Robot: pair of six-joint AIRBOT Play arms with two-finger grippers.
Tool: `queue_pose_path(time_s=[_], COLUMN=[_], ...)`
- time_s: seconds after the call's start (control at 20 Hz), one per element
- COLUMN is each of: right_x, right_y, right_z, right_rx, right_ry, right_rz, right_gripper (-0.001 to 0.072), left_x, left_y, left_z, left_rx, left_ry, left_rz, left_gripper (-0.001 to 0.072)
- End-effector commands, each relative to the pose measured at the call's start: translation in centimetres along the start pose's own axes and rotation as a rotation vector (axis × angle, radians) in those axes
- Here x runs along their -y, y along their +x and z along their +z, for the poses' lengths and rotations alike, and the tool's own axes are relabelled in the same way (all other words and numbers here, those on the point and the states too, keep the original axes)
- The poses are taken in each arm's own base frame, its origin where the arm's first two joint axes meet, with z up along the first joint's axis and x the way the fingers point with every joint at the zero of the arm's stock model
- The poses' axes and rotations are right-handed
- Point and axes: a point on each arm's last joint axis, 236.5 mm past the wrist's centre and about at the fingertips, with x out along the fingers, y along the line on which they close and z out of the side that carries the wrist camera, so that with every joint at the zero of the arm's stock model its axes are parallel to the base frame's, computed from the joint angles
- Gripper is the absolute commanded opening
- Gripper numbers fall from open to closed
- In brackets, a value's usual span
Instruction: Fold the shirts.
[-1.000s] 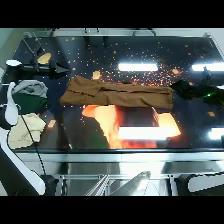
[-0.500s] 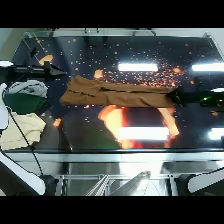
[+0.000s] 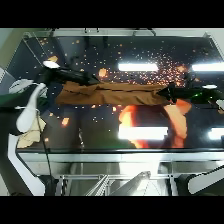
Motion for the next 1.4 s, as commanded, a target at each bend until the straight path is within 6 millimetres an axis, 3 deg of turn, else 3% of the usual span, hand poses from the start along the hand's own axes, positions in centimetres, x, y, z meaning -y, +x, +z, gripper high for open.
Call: queue_pose_path(time_s=[0.0, 0.3, 0.4, 0.5, 0.6, 0.65, 0.75, 0.85, 0.95, 1.05, 1.2, 1.35], right_x=[-1.7, -3.2, -3.4, -4.0, -5.2, -6.3, -9.7, -14.0, -19.2, -24.2, -30.2, -34.3], right_y=[-2.0, -6.6, -7.1, -7.6, -8.1, -8.2, -7.6, -5.6, -1.9, 3.4, 12.1, 19.7], right_z=[-0.4, 0.0, 0.1, 0.2, 0.5, 0.6, 0.8, 0.1, -1.6, -4.5, -9.7, -15.1], right_rx=[-0.023, -0.004, 0.006, 0.001, -0.004, 0.004, 0.031, 0.034, 0.02, 0.008, 0.079, 0.117], right_ry=[-0.019, -0.035, -0.041, -0.053, -0.071, -0.089, -0.137, -0.202, -0.259, -0.309, -0.403, -0.443], right_rz=[0.062, 0.118, 0.119, 0.131, 0.147, 0.159, 0.195, 0.231, 0.289, 0.323, 0.31, 0.321], right_gripper=[0.0015, 0.0015, 0.0015, 0.0015, 0.0015, 0.0016, 0.0015, 0.0015, 0.0015, 0.0016, 0.0016, 0.0016], left_x=[0.3, 1.6, 2.6, 5.8, 10.3, 12.4, 15.4, 17.5, 18.4, 18.6, 18.3, 17.1], left_y=[7.1, 12.5, 12.6, 11.0, 6.3, 2.9, -4.5, -12.2, -18.8, -23.6, -28.1, -30.0], left_z=[-2.2, -5.3, -5.2, -3.2, 0.5, 2.2, 4.6, 5.7, 5.6, 5.0, 4.1, 2.0], left_rx=[-0.038, -0.19, -0.214, -0.179, -0.085, -0.037, 0.06, 0.151, 0.222, 0.273, 0.357, 0.381], left_ry=[0.066, 0.07, 0.059, 0.063, 0.118, 0.146, 0.156, 0.145, 0.154, 0.155, 0.14, 0.133], left_rz=[0.186, 0.22, 0.189, 0.104, -0.024, -0.08, -0.164, -0.224, -0.217, -0.186, -0.135, -0.102], left_gripper=[0.0011, 0.0011, 0.0011, 0.0013, 0.0015, 0.0014, 0.0014, 0.0014, 0.0013, 0.0013, 0.0014, 0.002])
